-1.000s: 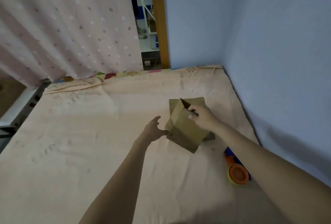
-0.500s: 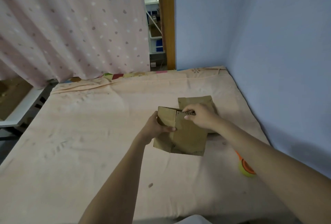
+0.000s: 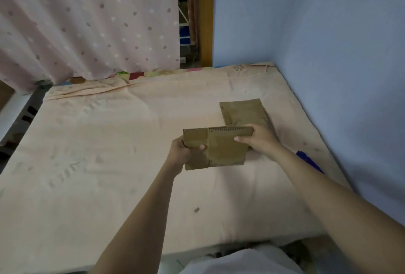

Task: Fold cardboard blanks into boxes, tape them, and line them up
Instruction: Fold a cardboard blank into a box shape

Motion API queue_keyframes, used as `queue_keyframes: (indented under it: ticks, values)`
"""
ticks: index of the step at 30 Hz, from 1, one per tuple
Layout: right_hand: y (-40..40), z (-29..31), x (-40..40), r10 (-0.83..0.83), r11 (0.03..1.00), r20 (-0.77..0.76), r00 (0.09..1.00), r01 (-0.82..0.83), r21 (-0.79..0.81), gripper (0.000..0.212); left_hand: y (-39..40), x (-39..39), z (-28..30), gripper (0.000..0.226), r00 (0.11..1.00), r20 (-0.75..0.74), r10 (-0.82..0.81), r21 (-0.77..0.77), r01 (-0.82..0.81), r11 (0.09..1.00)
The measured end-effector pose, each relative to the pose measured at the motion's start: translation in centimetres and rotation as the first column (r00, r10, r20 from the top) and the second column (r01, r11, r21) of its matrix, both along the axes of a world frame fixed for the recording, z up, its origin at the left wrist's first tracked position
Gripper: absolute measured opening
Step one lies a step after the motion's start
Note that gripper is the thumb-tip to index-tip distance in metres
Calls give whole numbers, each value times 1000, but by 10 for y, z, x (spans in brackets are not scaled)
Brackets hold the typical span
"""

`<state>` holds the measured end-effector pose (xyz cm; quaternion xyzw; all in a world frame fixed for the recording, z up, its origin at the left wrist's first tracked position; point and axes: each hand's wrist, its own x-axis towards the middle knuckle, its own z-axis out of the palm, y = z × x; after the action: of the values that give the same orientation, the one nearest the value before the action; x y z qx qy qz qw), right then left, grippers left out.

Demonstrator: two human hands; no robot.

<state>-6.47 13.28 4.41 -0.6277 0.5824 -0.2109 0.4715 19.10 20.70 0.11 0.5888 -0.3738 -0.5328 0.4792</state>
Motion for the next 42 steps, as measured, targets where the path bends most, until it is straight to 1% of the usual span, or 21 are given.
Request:
queue_keyframes:
  ticks: [1,2,4,9,12,15,20,26,30,36,42]
  values:
    - [3,-6,1,-1,1000,3,1000,1,10,20,2,1,-4,34,1000,1,2,9,-2,1000]
    - [6,-12,3,-9,1000,-10,1000,9,3,16,4,2,-8,34,1000,3,6,18,-6,1000]
    - [11,-19,7,-24,1000,-27,999,24,-9,17,7,5,-16,34,1000,26,3,26,-4,1000]
    - [17,-39,11,-74,997,1,997,74,-37,25,12,13,-31,30,999,50,8,55,-10,998]
    - [19,-53,11,-85,995,-12,996,84,-53,30,17,16,-40,24,991,125,50,31,-54,998]
    - [20,-59,9,-69,996,-16,997,68,-61,22,20,16,-48,9,978,188,85,26,-92,995]
    - [20,-62,-1,-51,999,-21,998,51,-12,17,18,14,-58,3,945,326,27,83,-56,995]
    - [11,-60,-24,6,1000,-53,999,-4,22,14,17,-4,-56,7,932,360,-46,103,9,995]
    - [8,-64,-35,51,999,-76,996,-51,3,23,17,-17,-59,11,928,371,-46,135,-5,991]
    - [10,-81,-49,89,996,-53,995,-90,-20,15,15,-33,-65,21,914,404,-41,172,-32,985]
    - [16,-106,-53,110,993,-121,987,-114,-28,21,18,-41,-73,30,903,427,-37,210,-60,976]
